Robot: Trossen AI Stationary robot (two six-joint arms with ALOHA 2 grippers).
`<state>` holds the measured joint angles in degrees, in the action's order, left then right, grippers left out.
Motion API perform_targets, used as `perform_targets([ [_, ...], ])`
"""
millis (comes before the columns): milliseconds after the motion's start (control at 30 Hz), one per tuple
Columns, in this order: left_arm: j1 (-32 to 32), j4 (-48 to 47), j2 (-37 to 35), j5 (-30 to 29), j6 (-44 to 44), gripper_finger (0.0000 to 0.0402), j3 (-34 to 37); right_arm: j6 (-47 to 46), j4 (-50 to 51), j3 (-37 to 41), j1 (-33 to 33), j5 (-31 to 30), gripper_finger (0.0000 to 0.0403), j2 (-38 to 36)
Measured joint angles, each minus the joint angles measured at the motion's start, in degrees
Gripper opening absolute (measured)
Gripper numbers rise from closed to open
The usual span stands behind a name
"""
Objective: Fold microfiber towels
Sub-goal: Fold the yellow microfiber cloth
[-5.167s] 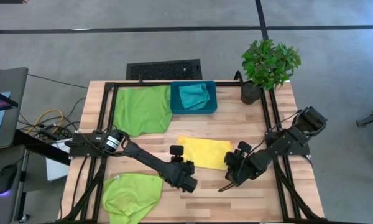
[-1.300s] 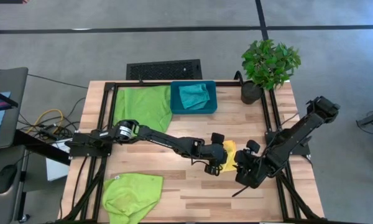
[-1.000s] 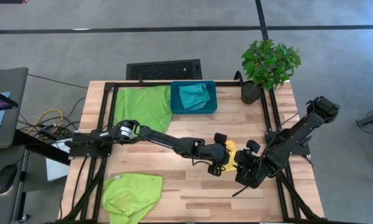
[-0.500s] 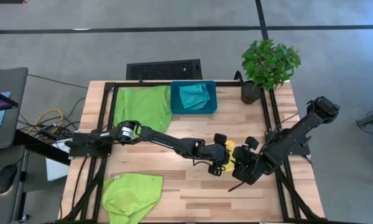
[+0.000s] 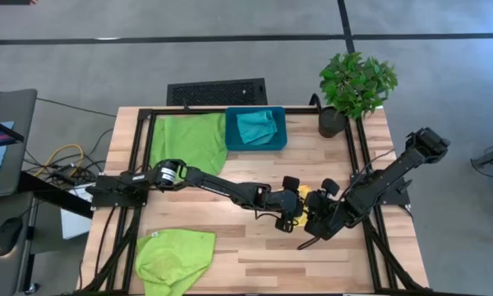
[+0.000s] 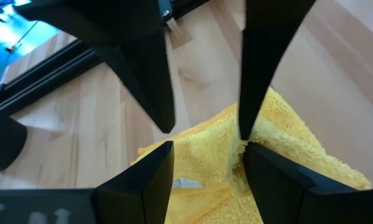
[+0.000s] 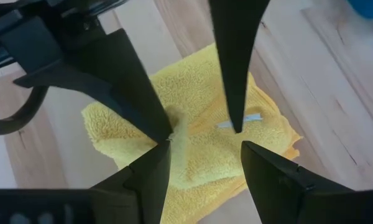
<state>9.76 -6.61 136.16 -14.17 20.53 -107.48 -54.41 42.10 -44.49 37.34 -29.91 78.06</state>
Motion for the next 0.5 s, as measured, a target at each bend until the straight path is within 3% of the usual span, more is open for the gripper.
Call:
perform_targets([
  [500, 0.00, 0.44, 0.00, -0.18, 0.00, 0.0183, 0.00, -0.07, -0.15, 0.02, 0.00, 0.08, 0.0221, 0.05],
])
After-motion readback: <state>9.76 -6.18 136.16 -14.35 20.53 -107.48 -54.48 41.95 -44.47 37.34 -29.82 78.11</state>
